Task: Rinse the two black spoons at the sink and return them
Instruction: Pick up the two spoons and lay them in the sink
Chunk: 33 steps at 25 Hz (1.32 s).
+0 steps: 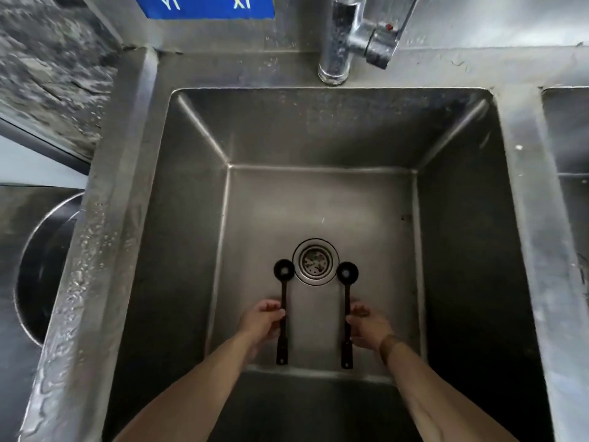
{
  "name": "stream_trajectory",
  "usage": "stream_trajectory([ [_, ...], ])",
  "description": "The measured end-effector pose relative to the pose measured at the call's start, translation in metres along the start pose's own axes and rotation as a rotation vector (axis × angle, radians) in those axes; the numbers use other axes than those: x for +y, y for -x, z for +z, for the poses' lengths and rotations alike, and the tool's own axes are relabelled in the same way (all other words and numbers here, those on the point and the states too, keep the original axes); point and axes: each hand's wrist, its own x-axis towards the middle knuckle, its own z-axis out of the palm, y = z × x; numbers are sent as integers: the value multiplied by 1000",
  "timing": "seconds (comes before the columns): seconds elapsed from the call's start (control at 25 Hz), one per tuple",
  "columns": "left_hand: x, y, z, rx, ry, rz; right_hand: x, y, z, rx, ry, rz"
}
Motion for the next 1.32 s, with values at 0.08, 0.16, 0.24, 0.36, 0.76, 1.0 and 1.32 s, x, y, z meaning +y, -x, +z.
stream_trajectory([
  [0.08, -6, -9, 0, 12, -7, -11, 10, -11, 1, 22, 26, 19],
  [0.16, -10, -16, -1, 24, -26, -19, 17, -19, 2, 22, 55, 30],
  [0.24, -12, -21, -2, 31, -40, -30, 22, -24, 3, 29, 66, 43],
  [0.36, -18, -29, -2, 44, -68, -45, 25, -30, 6, 59, 80, 39],
  [0.76, -30, -47, -9, 108, -162, -6, 34, -40, 8, 168, 157, 3],
  [1.0, -34, -52, -10, 148, -260, 45, 35, -37, 11, 217, 185, -4],
  [1.32, 5, -16, -25, 128, -578, 132, -1, 7, -7, 215, 260, -80],
])
